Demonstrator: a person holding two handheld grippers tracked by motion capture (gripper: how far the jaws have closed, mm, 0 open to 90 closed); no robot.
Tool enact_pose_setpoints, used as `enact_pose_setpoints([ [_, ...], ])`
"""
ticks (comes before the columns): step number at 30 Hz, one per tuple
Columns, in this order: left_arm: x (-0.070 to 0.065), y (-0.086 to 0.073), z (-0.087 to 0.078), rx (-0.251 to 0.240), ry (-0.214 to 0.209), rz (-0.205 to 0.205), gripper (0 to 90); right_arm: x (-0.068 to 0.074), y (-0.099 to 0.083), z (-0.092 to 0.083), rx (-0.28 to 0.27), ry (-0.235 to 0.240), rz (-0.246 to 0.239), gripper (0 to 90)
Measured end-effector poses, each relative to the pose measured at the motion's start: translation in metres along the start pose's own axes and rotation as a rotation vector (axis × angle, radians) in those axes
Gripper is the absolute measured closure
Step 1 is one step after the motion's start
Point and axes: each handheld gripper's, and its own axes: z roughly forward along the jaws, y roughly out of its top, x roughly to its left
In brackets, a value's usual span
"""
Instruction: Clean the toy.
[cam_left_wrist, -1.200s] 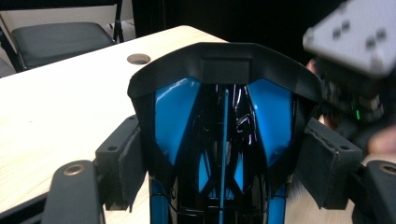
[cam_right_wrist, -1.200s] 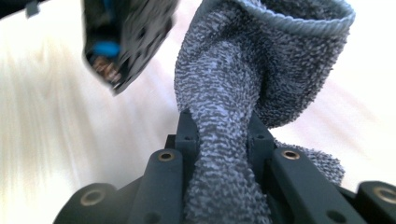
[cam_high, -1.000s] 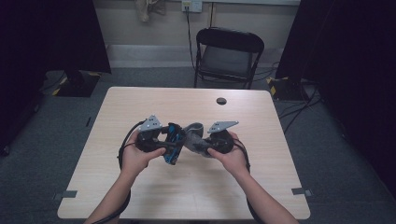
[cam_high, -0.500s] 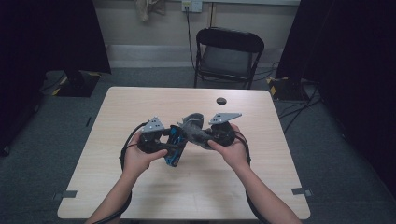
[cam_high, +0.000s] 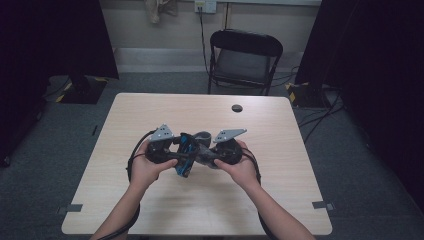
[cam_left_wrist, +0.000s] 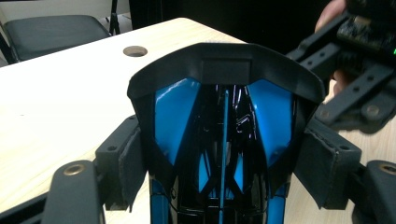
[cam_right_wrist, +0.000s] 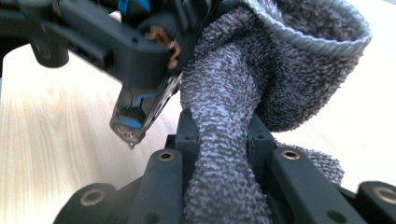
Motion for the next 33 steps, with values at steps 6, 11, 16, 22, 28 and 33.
enact_pose_setpoints([
  [6, 0.000, 0.002, -0.002, -0.008, -0.001, 0.000, 25.5, 0.005, -0.009, 0.011, 0.024, 0.023, -0.003, 73.4],
  [11, 0.001, 0.002, -0.002, -0.006, 0.010, 0.007, 25.5, 0.010, -0.015, 0.019, 0.033, 0.042, 0.004, 73.4],
  [16, 0.002, 0.002, -0.003, -0.006, 0.015, 0.005, 25.5, 0.014, -0.022, 0.026, 0.047, 0.061, 0.012, 73.4],
  [22, 0.002, 0.004, -0.006, -0.022, 0.011, 0.005, 25.5, 0.017, -0.030, 0.033, 0.086, 0.073, -0.004, 73.3],
  [28, 0.002, 0.003, -0.006, -0.018, 0.011, 0.005, 25.5, 0.005, -0.033, 0.025, 0.082, 0.043, 0.026, 73.3],
  [33, 0.002, 0.001, -0.003, -0.005, 0.011, 0.009, 25.4, -0.007, -0.021, 0.005, 0.044, 0.000, 0.036, 73.3],
])
